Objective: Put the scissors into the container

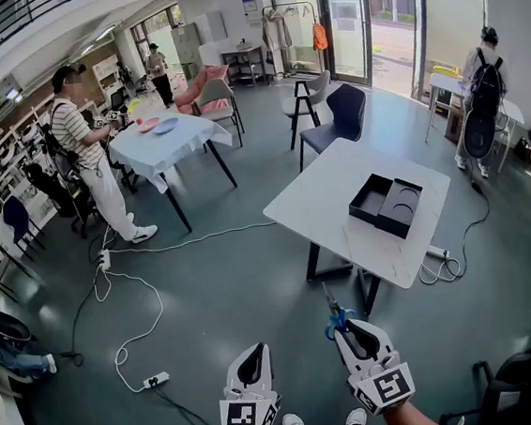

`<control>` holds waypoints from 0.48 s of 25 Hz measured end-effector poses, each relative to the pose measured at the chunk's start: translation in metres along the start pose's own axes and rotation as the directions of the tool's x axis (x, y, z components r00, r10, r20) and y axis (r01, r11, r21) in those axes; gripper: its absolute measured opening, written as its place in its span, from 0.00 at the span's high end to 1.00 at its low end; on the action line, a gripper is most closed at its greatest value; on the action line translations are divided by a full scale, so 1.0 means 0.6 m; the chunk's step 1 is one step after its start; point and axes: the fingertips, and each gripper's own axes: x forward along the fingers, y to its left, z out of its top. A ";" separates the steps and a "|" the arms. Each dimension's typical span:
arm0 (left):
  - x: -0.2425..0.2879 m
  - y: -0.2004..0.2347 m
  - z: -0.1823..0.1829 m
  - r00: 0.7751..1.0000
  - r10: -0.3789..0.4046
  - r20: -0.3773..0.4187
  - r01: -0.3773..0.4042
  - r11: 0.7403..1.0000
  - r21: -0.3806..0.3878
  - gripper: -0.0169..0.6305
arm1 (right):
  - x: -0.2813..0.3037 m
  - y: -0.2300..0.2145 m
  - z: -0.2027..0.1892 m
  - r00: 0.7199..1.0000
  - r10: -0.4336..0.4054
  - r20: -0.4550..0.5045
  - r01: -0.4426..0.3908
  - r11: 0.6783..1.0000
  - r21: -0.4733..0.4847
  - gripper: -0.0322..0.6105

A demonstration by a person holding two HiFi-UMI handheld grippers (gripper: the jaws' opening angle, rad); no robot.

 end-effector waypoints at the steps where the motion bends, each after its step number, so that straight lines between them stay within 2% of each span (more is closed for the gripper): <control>1: 0.002 -0.007 0.000 1.000 -0.004 0.004 0.004 1.000 0.005 0.96 | -0.003 -0.003 -0.003 1.000 -0.006 0.002 0.006 1.000 -0.002 0.82; 12: 0.016 -0.036 0.000 0.998 -0.064 -0.014 0.064 0.997 0.036 0.96 | -0.027 -0.029 -0.022 0.996 -0.083 -0.022 0.082 0.996 -0.024 0.82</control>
